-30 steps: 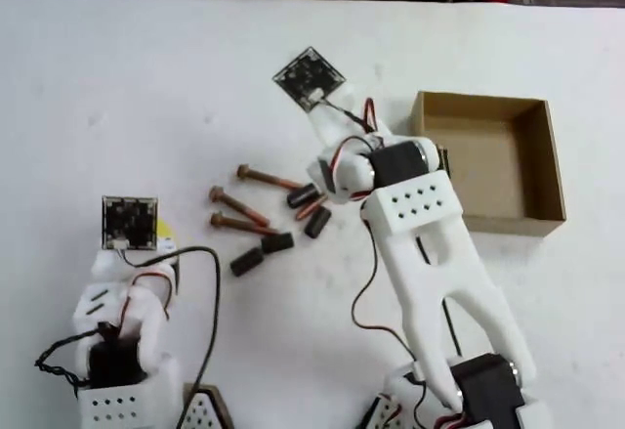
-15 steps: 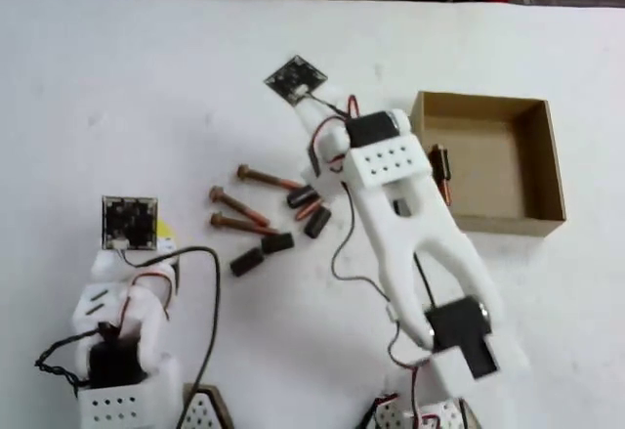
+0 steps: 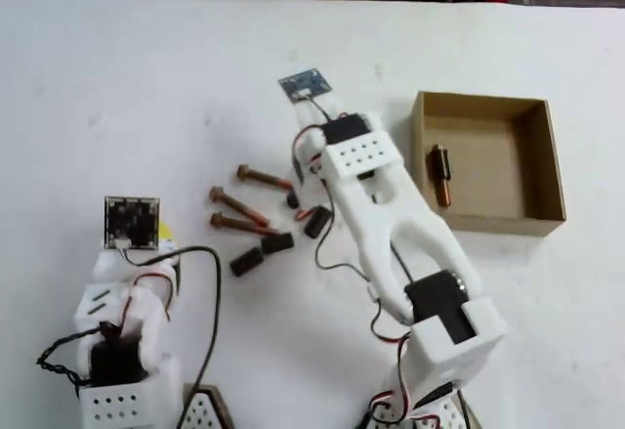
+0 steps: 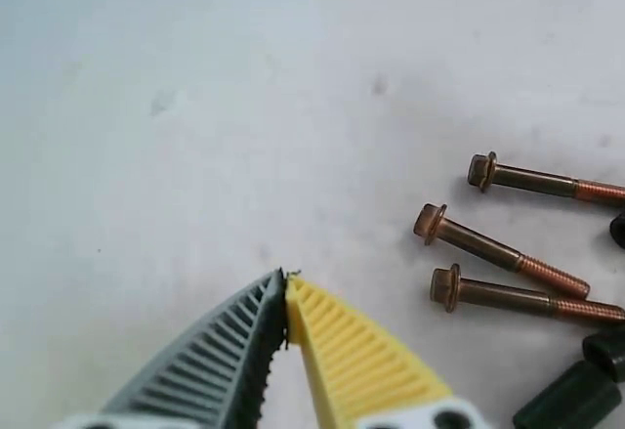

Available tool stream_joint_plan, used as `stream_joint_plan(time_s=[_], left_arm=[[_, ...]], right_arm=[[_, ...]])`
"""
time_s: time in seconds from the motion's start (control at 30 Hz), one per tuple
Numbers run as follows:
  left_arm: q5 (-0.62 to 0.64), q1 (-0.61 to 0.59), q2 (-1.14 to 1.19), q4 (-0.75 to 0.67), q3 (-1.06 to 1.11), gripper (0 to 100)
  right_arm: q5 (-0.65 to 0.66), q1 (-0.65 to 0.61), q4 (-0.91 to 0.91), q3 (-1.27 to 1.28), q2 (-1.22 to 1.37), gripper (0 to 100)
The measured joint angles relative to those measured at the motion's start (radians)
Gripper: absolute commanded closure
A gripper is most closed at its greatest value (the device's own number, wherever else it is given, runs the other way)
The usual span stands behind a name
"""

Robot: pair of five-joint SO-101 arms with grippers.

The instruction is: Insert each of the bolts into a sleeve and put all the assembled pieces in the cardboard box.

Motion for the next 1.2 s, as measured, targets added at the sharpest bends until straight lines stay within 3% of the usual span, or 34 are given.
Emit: stream_joint_plan(time_s=[0.23,0.77,1.2], left_arm=[[0.000,0.000,0.000,0.000,0.000,98],[0.000,0.000,0.000,0.000,0.000,98],[0.000,0.000,0.000,0.000,0.000,98]], right_arm=[[-0.199,-0.061,0.000,0.000,0.000,84.4],[-0.586,-0.074,0.021,0.000,0.006,84.4],[-0.783,-0.055,-0.115,0.124,0.006,84.4]])
